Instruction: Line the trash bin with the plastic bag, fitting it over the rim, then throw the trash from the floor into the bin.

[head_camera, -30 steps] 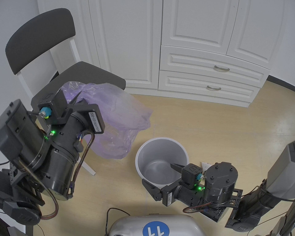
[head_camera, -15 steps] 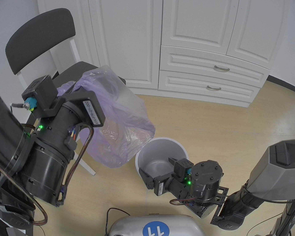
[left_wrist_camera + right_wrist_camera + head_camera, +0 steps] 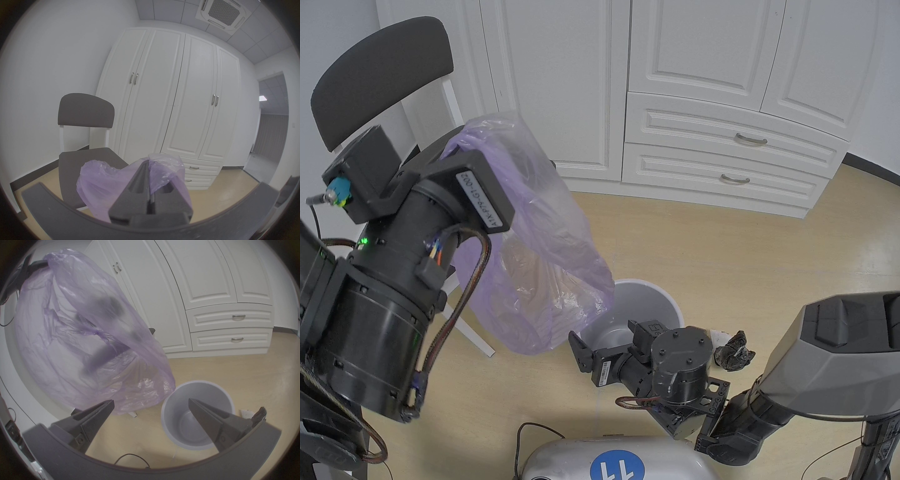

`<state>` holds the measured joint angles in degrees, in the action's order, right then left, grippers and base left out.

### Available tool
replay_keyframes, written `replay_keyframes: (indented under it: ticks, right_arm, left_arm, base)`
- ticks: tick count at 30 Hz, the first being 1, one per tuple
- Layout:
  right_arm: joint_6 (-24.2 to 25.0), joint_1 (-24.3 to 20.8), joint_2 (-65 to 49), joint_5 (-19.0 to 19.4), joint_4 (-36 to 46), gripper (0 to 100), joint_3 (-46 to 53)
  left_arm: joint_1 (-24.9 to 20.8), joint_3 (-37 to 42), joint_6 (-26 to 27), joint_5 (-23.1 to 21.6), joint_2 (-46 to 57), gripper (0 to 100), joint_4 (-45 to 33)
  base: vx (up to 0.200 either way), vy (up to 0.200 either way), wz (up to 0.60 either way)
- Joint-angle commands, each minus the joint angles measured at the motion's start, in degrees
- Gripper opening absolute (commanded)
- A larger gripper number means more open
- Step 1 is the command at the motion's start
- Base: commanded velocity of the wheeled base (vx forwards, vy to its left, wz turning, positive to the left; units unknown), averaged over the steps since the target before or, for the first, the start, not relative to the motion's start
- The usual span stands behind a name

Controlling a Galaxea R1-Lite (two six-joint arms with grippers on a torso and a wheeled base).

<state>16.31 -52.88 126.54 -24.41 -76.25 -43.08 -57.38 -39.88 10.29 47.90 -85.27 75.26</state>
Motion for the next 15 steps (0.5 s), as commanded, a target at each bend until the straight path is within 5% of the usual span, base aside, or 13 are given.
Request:
replay_keyframes:
  ticks: [1,15]
  right_arm:
    - [2.23,-0.29,3.54,-0.03,0.05,100,-2.89]
    - [2.85,0.41,6.35,-1.79,-0.04,100,-6.31]
  left_arm:
    - [-0.8,-0.99,-0.01,0.0,0.2,0,0.58]
    - [-0.01,-2.93,0.7,0.09,5.47,0,0.41]
  base:
    - [0.0,0.0,0.0]
    - [0.0,0.0,0.0]
